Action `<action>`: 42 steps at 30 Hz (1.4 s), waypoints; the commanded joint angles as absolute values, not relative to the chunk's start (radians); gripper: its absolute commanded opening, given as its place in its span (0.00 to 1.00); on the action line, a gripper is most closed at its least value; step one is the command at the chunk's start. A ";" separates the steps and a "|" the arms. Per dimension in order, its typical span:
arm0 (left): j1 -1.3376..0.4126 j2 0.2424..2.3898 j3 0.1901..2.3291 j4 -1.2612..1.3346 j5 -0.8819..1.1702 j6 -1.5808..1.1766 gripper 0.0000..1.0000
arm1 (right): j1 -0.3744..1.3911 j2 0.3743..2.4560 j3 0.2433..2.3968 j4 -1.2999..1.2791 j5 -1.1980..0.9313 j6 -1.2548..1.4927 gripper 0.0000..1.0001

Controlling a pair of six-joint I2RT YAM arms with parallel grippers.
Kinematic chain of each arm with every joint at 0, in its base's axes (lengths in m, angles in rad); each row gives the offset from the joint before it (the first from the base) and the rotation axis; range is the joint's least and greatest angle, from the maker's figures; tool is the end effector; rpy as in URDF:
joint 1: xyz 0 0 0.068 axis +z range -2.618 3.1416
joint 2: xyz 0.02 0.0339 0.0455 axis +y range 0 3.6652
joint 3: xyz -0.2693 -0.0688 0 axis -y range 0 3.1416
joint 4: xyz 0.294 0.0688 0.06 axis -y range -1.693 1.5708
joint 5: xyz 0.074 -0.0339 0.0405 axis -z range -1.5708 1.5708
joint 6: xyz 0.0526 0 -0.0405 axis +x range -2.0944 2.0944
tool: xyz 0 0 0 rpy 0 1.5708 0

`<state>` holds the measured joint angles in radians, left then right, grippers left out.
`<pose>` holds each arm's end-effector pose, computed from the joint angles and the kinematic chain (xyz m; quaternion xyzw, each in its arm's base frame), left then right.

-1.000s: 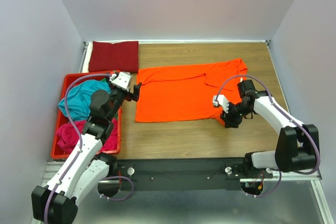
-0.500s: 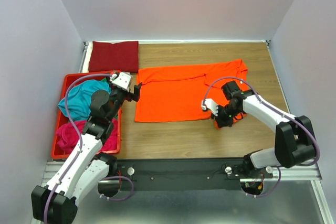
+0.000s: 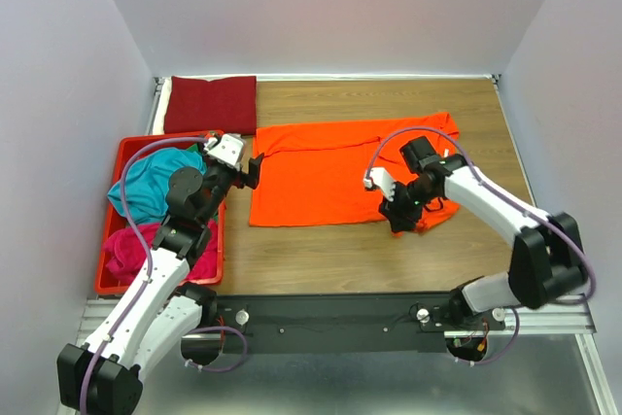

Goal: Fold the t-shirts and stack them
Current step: Fold the tshirt

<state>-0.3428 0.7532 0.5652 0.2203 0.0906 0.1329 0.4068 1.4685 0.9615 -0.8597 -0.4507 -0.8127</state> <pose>0.2338 -0.0885 0.3058 0.1953 0.6677 -0.1065 0.7104 0.2694 0.1410 0.1723 -0.5739 0.7819 0.1977 0.1421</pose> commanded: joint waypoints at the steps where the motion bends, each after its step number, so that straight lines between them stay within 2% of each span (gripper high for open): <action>1: -0.350 0.733 0.580 0.235 0.117 0.135 0.89 | 0.405 1.312 0.982 -1.027 -0.361 -0.923 0.61; 5: -0.350 0.735 0.581 0.236 0.129 0.132 0.89 | 0.384 1.253 0.922 -1.110 -0.333 -1.057 0.63; 7: -0.351 0.735 0.581 0.238 0.137 0.132 0.89 | 0.383 1.247 0.864 -1.114 -0.333 -1.092 0.61; 10: -0.354 0.733 0.581 0.236 0.135 0.130 0.89 | 0.383 1.288 0.793 -1.080 -0.313 -1.120 0.50; 11: -0.354 0.729 0.580 0.235 0.135 0.130 0.89 | 0.383 1.299 0.782 -1.045 -0.313 -1.120 0.42; 13: -0.354 0.726 0.578 0.236 0.132 0.130 0.89 | 0.383 1.318 0.767 -1.005 -0.311 -1.123 0.38; 16: -0.359 0.727 0.578 0.235 0.129 0.132 0.89 | 0.383 1.322 0.759 -0.901 -0.279 -1.112 0.42; 17: -0.357 0.726 0.578 0.236 0.129 0.132 0.89 | 0.382 1.322 0.759 -0.888 -0.272 -1.114 0.47; 23: -0.360 0.724 0.578 0.236 0.130 0.132 0.89 | 0.353 1.342 0.756 -0.784 -0.255 -1.117 0.51; 38: -0.362 0.724 0.580 0.238 0.132 0.133 0.89 | 0.336 1.431 0.735 -0.661 -0.238 -1.095 0.55; 42: -0.362 0.726 0.580 0.236 0.133 0.133 0.89 | 0.336 1.453 0.709 -0.638 -0.226 -1.091 0.51</action>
